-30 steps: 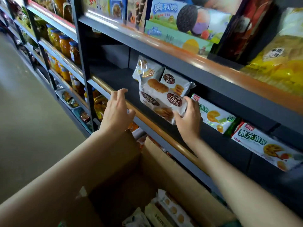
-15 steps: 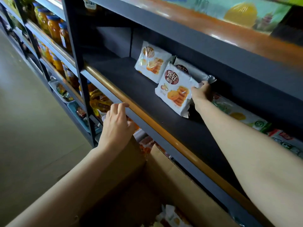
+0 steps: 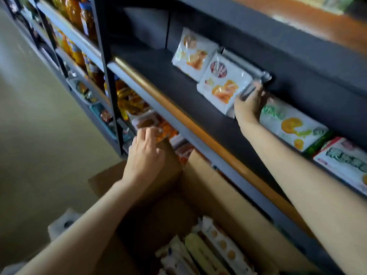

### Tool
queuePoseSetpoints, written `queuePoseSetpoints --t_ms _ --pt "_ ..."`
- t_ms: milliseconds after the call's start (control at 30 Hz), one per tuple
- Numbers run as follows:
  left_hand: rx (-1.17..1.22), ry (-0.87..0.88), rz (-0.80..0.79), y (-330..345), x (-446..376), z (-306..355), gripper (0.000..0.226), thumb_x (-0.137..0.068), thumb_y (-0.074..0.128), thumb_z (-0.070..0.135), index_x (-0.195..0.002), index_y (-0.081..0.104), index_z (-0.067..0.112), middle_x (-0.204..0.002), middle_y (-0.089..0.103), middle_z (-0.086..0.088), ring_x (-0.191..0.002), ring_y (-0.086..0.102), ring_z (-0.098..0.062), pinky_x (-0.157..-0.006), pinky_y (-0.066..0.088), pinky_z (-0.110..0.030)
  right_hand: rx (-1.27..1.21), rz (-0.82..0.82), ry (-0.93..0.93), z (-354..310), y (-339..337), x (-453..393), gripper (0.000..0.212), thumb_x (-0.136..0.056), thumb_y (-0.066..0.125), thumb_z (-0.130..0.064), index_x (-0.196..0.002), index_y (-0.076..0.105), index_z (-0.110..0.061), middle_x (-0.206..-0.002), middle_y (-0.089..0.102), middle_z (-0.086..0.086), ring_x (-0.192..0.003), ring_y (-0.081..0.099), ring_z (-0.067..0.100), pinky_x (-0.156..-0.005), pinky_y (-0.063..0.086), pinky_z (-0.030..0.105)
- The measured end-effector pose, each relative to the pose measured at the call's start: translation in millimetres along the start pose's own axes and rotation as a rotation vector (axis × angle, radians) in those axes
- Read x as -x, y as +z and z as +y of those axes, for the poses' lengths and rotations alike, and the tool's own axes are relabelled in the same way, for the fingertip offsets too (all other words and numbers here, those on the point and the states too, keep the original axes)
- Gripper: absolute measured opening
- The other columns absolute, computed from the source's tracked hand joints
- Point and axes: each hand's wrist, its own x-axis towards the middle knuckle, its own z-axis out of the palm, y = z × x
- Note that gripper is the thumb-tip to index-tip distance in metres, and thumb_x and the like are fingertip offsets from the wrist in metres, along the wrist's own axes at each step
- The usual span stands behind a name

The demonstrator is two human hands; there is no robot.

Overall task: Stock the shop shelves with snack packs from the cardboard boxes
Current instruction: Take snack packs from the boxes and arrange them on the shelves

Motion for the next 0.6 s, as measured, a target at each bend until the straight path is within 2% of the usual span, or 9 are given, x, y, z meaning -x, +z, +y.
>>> queuePoseSetpoints --t_ms 67,133,200,267,333,433,500,600 --pt "-0.02 -0.029 -0.028 -2.3 20.2 -5.5 0.047 -0.083 0.049 0.004 -0.13 0.041 0.007 -0.124 0.044 -0.016 -0.114 0.046 -0.033 -0.096 0.039 -0.046 -0.104 -0.039 -0.249 9.6 -10.4 51.0 0.049 -0.076 0.05 -0.002 -0.125 0.046 -0.001 -0.129 0.039 0.02 -0.121 0.041 0.035 -0.102 0.037 0.042" --pt "-0.054 -0.036 -0.093 -0.5 42.5 -18.9 0.048 -0.084 0.05 0.005 -0.131 0.04 0.007 -0.125 0.045 -0.014 -0.113 0.048 -0.032 -0.092 0.04 -0.045 -0.118 -0.191 -0.435 27.5 -17.7 107.9 0.044 -0.076 0.055 0.003 -0.12 0.05 -0.002 -0.125 0.041 0.015 -0.115 0.047 0.025 -0.096 0.045 0.032" --pt "-0.103 -0.038 -0.22 6.3 66.0 -32.9 0.051 -0.085 0.05 0.006 -0.134 0.036 0.008 -0.128 0.044 -0.013 -0.113 0.049 -0.032 -0.091 0.041 -0.045 -0.011 -0.474 -0.557 57.6 -21.7 164.3 0.04 -0.079 0.057 0.007 -0.117 0.053 -0.005 -0.125 0.044 0.013 -0.116 0.046 0.02 -0.097 0.038 0.02" --pt "-0.177 -0.079 -0.375 17.2 83.3 -46.4 0.056 -0.087 0.049 0.01 -0.138 0.029 0.01 -0.13 0.041 -0.011 -0.116 0.048 -0.032 -0.093 0.04 -0.043 0.194 -0.812 -0.503 100.3 -17.3 207.1 0.037 -0.084 0.054 0.003 -0.119 0.054 -0.009 -0.132 0.04 0.01 -0.123 0.041 0.021 -0.1 0.029 0.016" --pt "-0.24 -0.121 -0.482 28.3 92.6 -54.7 0.057 -0.088 0.048 0.015 -0.14 0.025 0.013 -0.129 0.041 -0.008 -0.116 0.049 -0.03 -0.094 0.042 -0.042 0.507 -1.022 -0.393 149.0 -8.9 225.7 0.042 -0.093 0.048 -0.006 -0.134 0.043 -0.014 -0.146 0.027 0.009 -0.132 0.03 0.026 -0.107 0.028 0.029" --pt "-0.243 -0.131 -0.551 45.0 102.2 -61.6 0.057 -0.088 0.048 0.017 -0.14 0.025 0.016 -0.127 0.042 -0.006 -0.115 0.051 -0.027 -0.094 0.043 -0.04 0.947 -1.154 -0.253 197.0 -7.3 232.1 0.061 -0.096 0.045 -0.013 -0.149 0.016 -0.019 -0.152 0.016 0.015 -0.136 0.024 0.034 -0.109 0.028 0.041" --pt "-0.247 -0.132 -0.583 56.9 106.0 -62.9 0.056 -0.089 0.047 0.018 -0.14 0.024 0.017 -0.128 0.041 -0.006 -0.115 0.05 -0.026 -0.094 0.043 -0.04 1.064 -1.19 -0.199 219.1 -9.1 240.2 0.069 -0.097 0.044 -0.018 -0.15 0.0 -0.024 -0.153 0.016 0.018 -0.135 0.028 0.037 -0.107 0.031 0.042" --pt "-0.266 -0.126 -0.613 69.2 108.7 -62.8 0.056 -0.09 0.046 0.019 -0.141 0.023 0.018 -0.129 0.041 -0.006 -0.116 0.049 -0.026 -0.095 0.043 -0.042 1.121 -1.187 -0.192 239.1 -8.7 256.2 0.071 -0.1 0.038 -0.019 -0.149 -0.013 -0.024 -0.154 0.01 0.019 -0.13 0.033 0.039 -0.103 0.035 0.041"
